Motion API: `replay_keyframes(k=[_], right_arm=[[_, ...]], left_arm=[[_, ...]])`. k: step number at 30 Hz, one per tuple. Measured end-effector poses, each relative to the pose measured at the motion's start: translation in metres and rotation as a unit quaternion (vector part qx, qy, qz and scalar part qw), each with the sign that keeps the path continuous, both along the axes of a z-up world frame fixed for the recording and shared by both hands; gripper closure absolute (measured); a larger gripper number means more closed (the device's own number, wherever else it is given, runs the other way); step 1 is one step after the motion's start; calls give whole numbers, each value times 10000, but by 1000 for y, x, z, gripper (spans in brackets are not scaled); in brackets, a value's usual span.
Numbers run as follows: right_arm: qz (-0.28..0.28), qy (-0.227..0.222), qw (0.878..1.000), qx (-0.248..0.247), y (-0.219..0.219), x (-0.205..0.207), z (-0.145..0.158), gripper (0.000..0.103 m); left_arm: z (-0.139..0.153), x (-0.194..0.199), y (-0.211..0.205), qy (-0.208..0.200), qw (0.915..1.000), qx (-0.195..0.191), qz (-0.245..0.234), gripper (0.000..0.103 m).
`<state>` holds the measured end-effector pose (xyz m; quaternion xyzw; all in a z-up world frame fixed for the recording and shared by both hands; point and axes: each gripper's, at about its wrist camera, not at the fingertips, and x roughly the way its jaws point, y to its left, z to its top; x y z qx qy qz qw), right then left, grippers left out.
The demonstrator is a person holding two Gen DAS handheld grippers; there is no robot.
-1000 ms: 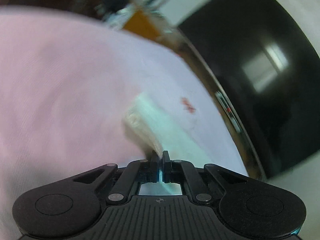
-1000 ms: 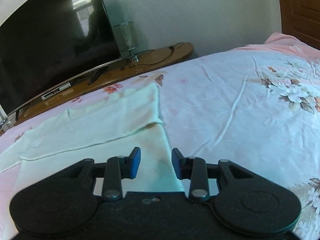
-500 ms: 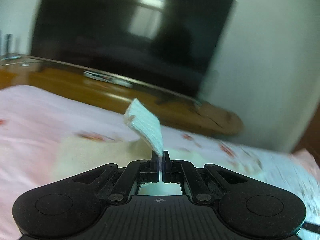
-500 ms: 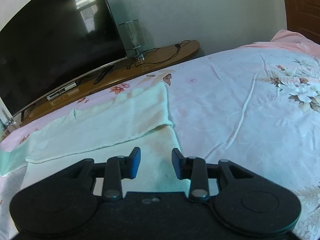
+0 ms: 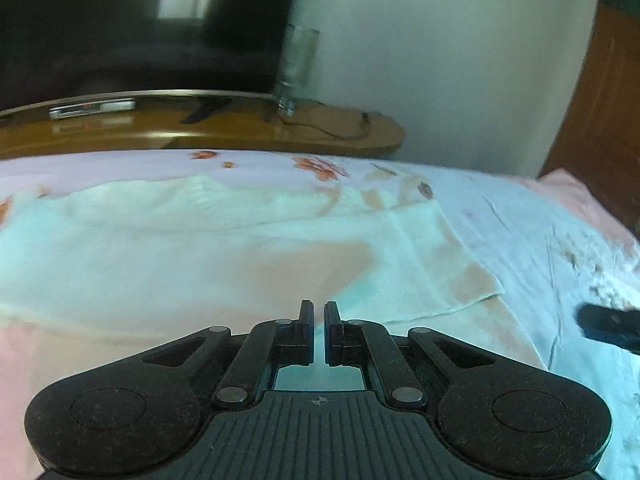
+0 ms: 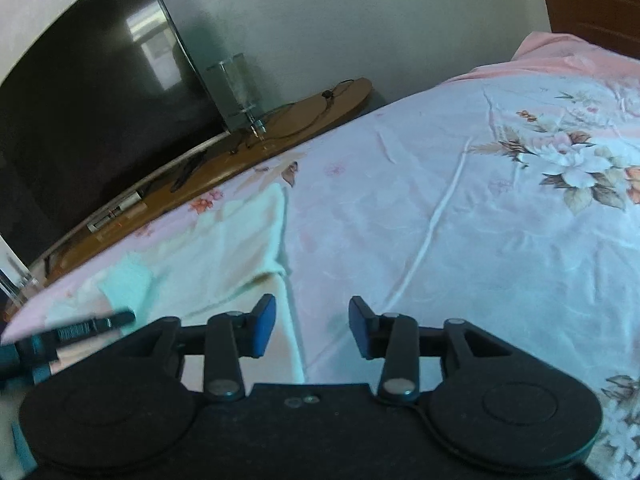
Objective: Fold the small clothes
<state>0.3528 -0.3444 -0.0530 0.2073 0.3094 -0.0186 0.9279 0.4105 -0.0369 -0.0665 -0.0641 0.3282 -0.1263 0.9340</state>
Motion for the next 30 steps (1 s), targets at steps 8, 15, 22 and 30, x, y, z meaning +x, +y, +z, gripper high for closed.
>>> replay_keyframes(k=[8, 15, 22, 30], right_arm=[[918, 137, 9912, 939, 69, 62, -13, 63], [1018, 567, 9884, 971, 106, 103, -38, 72], [1214, 277, 9908, 525, 123, 105, -24, 97], [1316, -459, 9900, 240, 117, 105, 32, 97]], left_arm=[[-4, -31, 106, 189, 9902, 150, 1376, 100], [-5, -36, 128, -100, 9849, 233, 1712, 30], [-18, -17, 140, 108, 9830, 92, 1828, 30], [-26, 14, 135, 230, 9831, 228, 1802, 30]])
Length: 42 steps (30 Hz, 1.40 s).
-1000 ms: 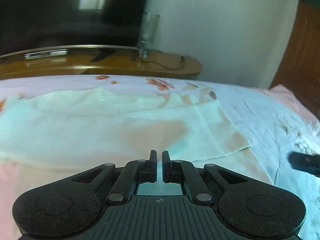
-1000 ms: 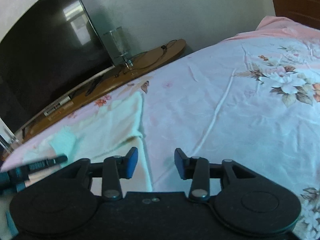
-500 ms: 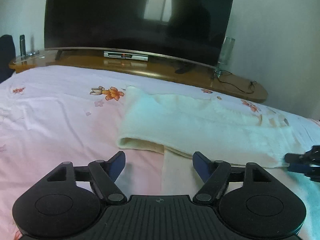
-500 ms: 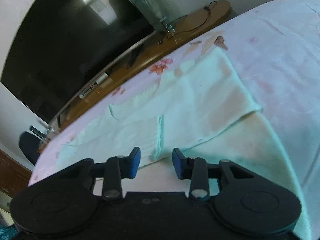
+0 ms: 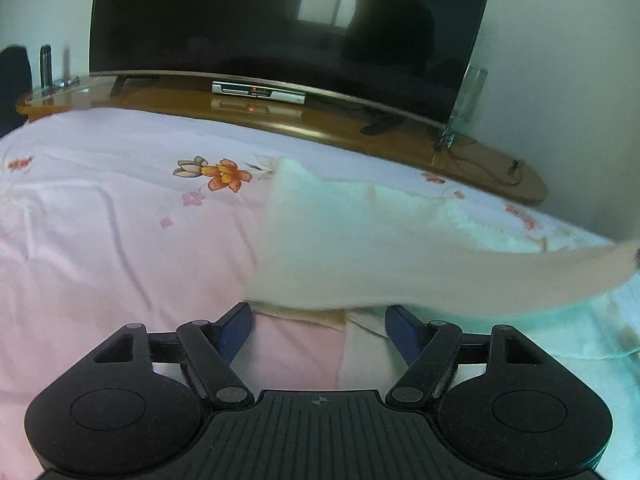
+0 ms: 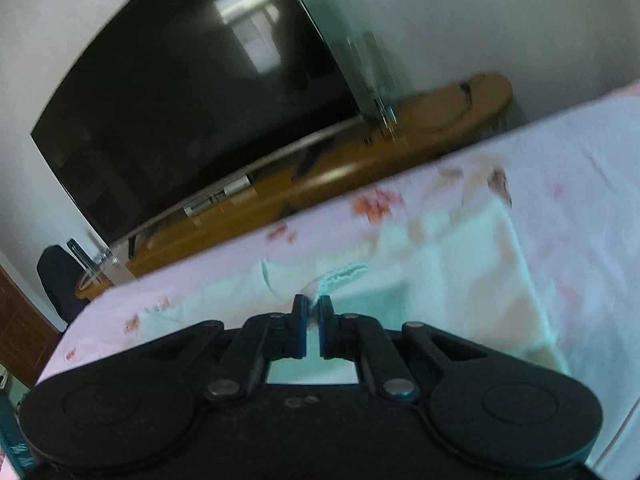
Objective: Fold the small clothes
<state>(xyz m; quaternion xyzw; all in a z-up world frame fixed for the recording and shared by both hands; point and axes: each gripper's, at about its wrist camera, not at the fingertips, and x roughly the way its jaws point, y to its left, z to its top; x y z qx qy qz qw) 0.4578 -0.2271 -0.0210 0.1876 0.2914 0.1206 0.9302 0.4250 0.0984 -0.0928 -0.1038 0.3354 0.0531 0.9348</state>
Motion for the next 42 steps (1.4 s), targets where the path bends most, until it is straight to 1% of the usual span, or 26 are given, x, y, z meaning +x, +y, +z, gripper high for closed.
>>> replay_keyframes(k=[2, 5, 8, 11, 13, 17, 18, 19, 20, 24, 28, 32, 37, 38, 39, 40, 41, 42], right_arm=[[-63, -158, 9998, -37, -5, 0, 10, 97], [-220, -210, 9995, -115, -21, 1, 14, 97], [-502, -25, 9986, -152, -42, 2, 2, 97], [-637, 207, 9977, -94, -58, 0, -11, 97], [-652, 238, 9975, -165, -63, -3, -14, 97], [-763, 199, 9968, -113, -76, -13, -16, 97], [-772, 262, 9966, -101, -79, -13, -19, 97], [-780, 339, 9963, -132, -81, -14, -24, 97], [-792, 425, 9958, -183, -83, -14, -29, 97], [-813, 660, 9942, -246, -86, -9, -48, 97], [-837, 781, 9932, -219, -90, -8, -60, 97], [-794, 830, 9932, -193, -93, -8, -66, 97], [-713, 842, 9935, -284, -91, -6, -65, 96], [-717, 844, 9935, -276, -91, -6, -65, 96], [-724, 847, 9934, -257, -92, -6, -66, 96], [-731, 851, 9934, -246, -92, -6, -66, 96], [-738, 856, 9933, -242, -92, -6, -66, 96], [-739, 858, 9933, -245, -92, -6, -66, 96]], left_arm=[[-2, 2, 0, 37, 9999, 92, -22, 30], [-3, 1, 2, 42, 10000, 74, -23, 30], [-4, 2, -1, 50, 9997, 233, -92, 30], [-3, 2, 0, 7, 9997, 216, -129, 30], [-4, 3, 2, 5, 9996, 211, -163, 30], [-4, 6, 5, 30, 9996, 181, -222, 30], [-3, 7, 5, 47, 9996, 166, -241, 33], [-3, 8, 6, 65, 9995, 156, -274, 38], [-2, 8, 6, 75, 9994, 122, -306, 41], [-2, 8, 4, 75, 9993, 124, -343, 45], [-1, 6, 2, 66, 9993, 101, -350, 50], [2, 0, 2, -74, 9993, 103, -342, 50], [13, -6, -5, -489, 9978, 129, -439, 50], [15, -7, -5, -577, 9974, 86, -431, 57], [16, -6, -5, -630, 9971, 27, -428, 67], [15, -3, -5, -558, 9976, 0, -420, 82], [12, 2, -5, -424, 9984, -19, -384, 86], [9, 4, -4, -355, 9986, -88, -376, 87]])
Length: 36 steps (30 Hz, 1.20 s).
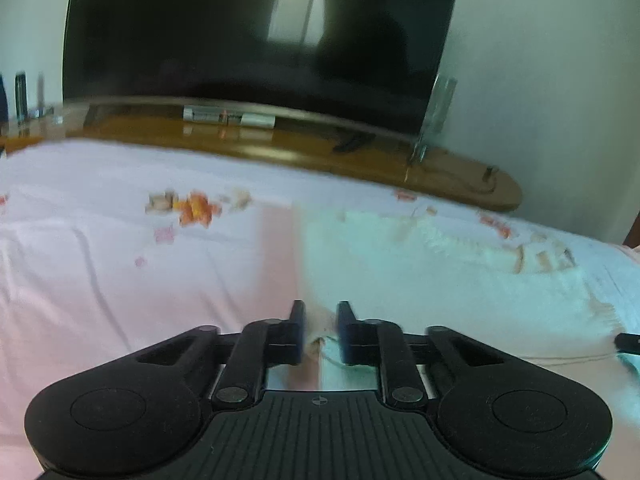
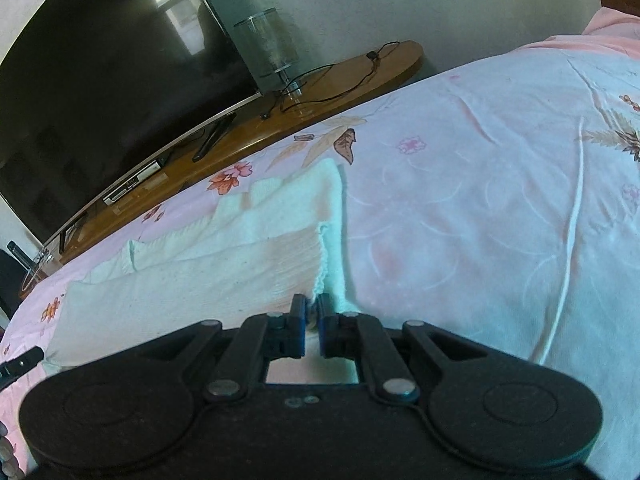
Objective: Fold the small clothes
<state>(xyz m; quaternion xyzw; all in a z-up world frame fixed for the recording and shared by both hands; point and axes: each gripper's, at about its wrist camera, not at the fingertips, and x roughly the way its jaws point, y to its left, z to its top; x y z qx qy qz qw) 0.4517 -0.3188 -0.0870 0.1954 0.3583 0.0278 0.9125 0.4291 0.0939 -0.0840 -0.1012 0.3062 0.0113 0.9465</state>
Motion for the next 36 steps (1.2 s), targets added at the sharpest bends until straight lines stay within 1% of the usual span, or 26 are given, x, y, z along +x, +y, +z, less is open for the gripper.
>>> replay_keyframes(k=[3, 5, 7, 8, 11, 13, 15, 17, 18, 21, 23, 25, 27, 28, 29, 30, 31, 32, 33, 34, 35, 36], right_arm=[[0, 17, 10000, 1, 0, 1, 1, 96], [13, 21, 10000, 13, -1, 1, 1, 96], [27, 18, 10000, 24, -2, 1, 0, 96], [32, 12, 10000, 24, -2, 1, 0, 97], [-6, -42, 10000, -16, -2, -2, 2, 96], [-1, -64, 9999, -98, 0, -3, 1, 97], [-14, -55, 9999, -111, 1, -2, -2, 98], [5, -54, 9999, -121, 1, -1, -1, 97], [27, -65, 9999, -116, 1, -1, 0, 96], [87, -155, 9997, -143, 0, -2, 4, 96], [106, -185, 9996, -201, 1, -2, 5, 96], [100, -251, 9994, -224, 1, -3, 6, 96], [141, -330, 9987, -351, 4, -4, 7, 96], [188, -370, 9982, -443, 6, -5, 6, 96], [225, -297, 9977, -572, 8, -3, 3, 97], [234, -171, 9981, -539, 6, -1, -1, 98], [273, -117, 9987, -412, 2, 0, -2, 98], [287, -116, 9988, -376, 0, 1, 2, 97], [253, -247, 9987, -374, -2, -1, 9, 88], [199, -393, 9982, -419, -2, -4, 14, 83], [211, -534, 9975, -412, -1, -3, 19, 82], [269, -569, 9975, -337, 1, 2, 20, 82]], left_arm=[[-4, 0, 0, 56, 9999, -91, -6, 87], [-8, 1, 5, 141, 9994, -305, 24, 91], [-11, 1, 8, 177, 9989, -422, 89, 94], [-12, 1, 8, 212, 9990, -391, 99, 94], [-10, -2, 1, 273, 9995, -135, 79, 95], [-12, -8, -2, 295, 9995, -60, 55, 95], [-16, -16, -5, 318, 9994, 82, -58, 95], [-12, -21, -5, 312, 9991, 250, -140, 96], [-8, -23, -5, 230, 9993, 289, -94, 96], [9, -25, -6, -197, 9990, 407, 25, 95], [16, -18, -8, -292, 9988, 404, -5, 95], [13, -6, -11, -96, 9989, 439, -116, 95], [-1, 5, -16, 329, 9978, 537, -189, 95], [-3, 4, -18, 273, 9970, 683, -252, 95], [-1, 3, -21, 317, 9960, 780, -288, 95], [4, 3, -22, 338, 9956, 831, -278, 95], [10, 2, -24, 235, 9956, 859, -278, 95], [18, -1, -25, -12, 9957, 871, -299, 95], [23, 0, -27, -166, 9955, 881, -312, 95], [27, 4, -31, -252, 9953, 868, -340, 95], [27, 11, -36, -267, 9957, 795, -393, 84], [26, 20, -44, -233, 9961, 711, -474, 65]])
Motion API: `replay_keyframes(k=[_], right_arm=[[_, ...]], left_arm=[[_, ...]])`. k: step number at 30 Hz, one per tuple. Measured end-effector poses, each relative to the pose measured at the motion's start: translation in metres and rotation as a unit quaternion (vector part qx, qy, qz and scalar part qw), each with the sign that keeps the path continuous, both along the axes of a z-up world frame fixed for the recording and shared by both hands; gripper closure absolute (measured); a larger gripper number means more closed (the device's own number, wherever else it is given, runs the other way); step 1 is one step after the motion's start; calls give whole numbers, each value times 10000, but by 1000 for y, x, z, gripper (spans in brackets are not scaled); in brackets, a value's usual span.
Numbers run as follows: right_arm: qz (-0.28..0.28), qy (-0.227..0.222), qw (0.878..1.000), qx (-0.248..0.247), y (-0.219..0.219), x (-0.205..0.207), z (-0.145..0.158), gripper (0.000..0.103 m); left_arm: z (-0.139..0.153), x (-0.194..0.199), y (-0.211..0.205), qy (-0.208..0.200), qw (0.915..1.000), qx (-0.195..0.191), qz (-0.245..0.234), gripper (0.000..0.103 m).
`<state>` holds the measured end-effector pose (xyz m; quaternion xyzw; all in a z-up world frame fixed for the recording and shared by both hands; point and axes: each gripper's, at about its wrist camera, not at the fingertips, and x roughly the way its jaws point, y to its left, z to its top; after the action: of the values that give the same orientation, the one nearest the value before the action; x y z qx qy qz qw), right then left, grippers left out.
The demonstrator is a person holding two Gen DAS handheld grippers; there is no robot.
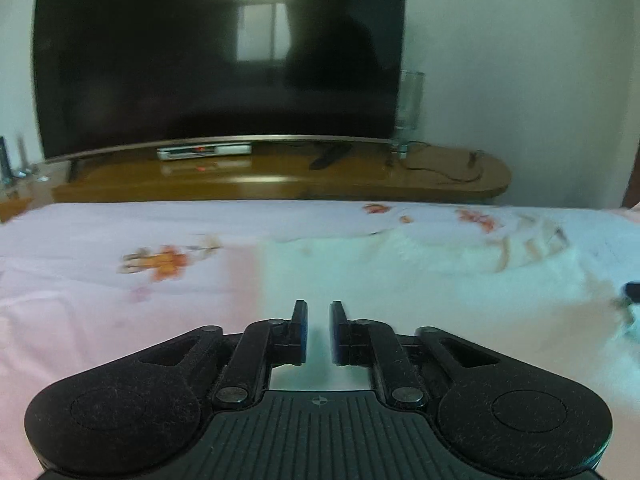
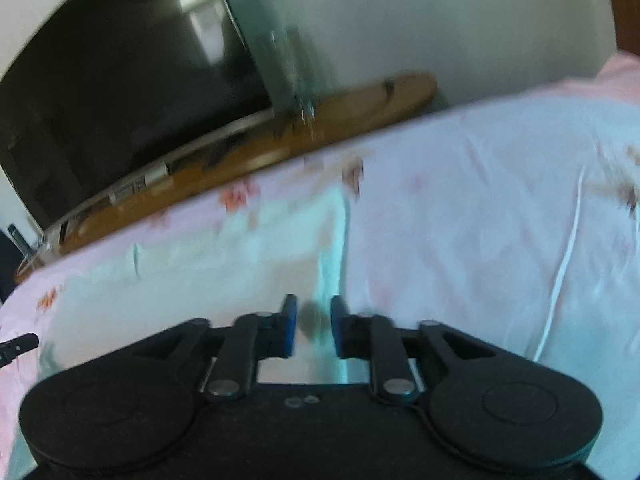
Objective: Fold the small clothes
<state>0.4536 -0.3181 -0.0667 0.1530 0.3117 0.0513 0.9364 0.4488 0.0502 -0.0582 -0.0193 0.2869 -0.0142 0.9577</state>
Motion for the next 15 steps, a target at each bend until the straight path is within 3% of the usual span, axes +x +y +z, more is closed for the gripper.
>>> replay_keyframes(k=[1, 2, 5, 7, 9, 12, 15], right_arm=[[52, 50, 10000, 27, 5, 7, -1, 83], [155, 114, 9998, 16, 15, 15, -3, 83], [610, 196, 9977, -202, 53, 32, -15, 84], [828, 204, 9953, -458, 71, 35, -24, 84], [802, 60, 9930, -865, 75, 33, -28, 90], [224, 139, 9972, -702, 41, 33, -27, 103], [300, 196, 9975, -604, 34, 36, -21, 99]], left_arm=[[-3, 9, -11, 50, 10000, -30, -65, 25], [-7, 14, -24, 28, 9999, 0, -157, 14], [-22, 25, -64, 92, 9977, 247, -617, 14], [-33, 29, -75, 252, 9966, 417, -666, 14], [-32, 27, -59, 348, 9983, 113, -464, 14], [-27, 25, -22, 381, 9992, -67, -130, 14], [-15, 34, -3, 145, 9993, -344, -96, 14]])
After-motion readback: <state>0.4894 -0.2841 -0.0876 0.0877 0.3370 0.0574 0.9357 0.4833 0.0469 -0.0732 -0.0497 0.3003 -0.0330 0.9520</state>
